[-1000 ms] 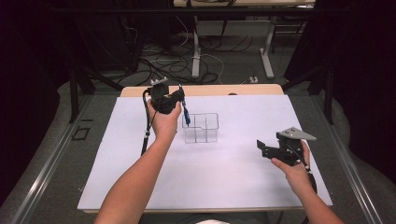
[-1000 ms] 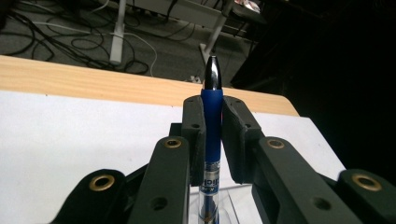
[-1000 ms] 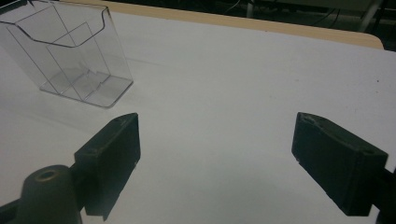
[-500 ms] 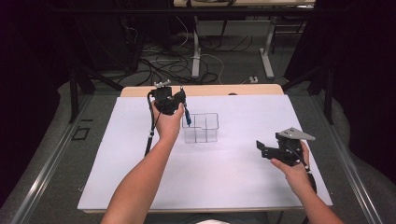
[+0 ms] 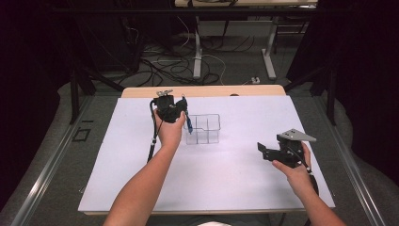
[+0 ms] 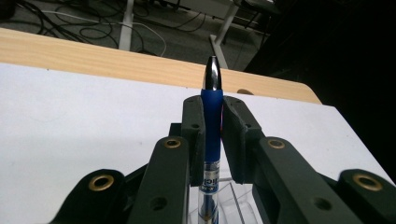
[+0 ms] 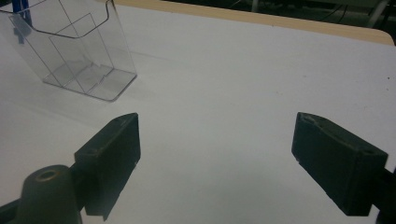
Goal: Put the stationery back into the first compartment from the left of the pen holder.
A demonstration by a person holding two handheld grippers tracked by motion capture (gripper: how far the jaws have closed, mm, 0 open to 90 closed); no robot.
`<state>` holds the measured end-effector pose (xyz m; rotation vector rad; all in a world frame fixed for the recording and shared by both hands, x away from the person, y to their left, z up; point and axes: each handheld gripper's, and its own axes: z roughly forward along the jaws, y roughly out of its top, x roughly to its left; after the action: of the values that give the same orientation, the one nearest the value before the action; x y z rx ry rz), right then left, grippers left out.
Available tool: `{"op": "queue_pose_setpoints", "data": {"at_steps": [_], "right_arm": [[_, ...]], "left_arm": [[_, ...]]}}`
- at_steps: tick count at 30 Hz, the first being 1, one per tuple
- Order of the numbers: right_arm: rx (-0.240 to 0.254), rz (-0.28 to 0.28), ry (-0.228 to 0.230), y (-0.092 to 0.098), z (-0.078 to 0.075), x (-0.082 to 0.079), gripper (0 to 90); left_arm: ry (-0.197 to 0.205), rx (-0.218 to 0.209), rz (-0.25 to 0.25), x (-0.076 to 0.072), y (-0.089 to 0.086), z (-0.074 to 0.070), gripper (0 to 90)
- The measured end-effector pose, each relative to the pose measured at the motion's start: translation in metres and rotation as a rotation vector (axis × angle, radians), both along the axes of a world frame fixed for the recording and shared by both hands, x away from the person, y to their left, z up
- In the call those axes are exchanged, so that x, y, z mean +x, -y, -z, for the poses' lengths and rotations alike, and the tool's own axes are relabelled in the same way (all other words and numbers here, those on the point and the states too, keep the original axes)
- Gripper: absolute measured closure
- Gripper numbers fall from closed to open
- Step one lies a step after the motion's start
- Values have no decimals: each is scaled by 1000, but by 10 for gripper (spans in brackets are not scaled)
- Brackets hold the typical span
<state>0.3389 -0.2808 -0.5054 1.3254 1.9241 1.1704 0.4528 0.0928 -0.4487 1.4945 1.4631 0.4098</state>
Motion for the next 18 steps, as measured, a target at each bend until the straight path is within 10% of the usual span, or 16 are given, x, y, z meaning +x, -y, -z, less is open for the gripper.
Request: {"op": "queue_pose_setpoints", "data": {"at_steps": [12, 18], "right_arm": [[4, -1, 2, 0, 0, 0, 155], [-4, -3, 4, -1, -1, 0, 155]], "left_arm": [[12, -94, 53, -10, -17, -19, 499], [24, -56, 69, -19, -30, -29, 415]]}}
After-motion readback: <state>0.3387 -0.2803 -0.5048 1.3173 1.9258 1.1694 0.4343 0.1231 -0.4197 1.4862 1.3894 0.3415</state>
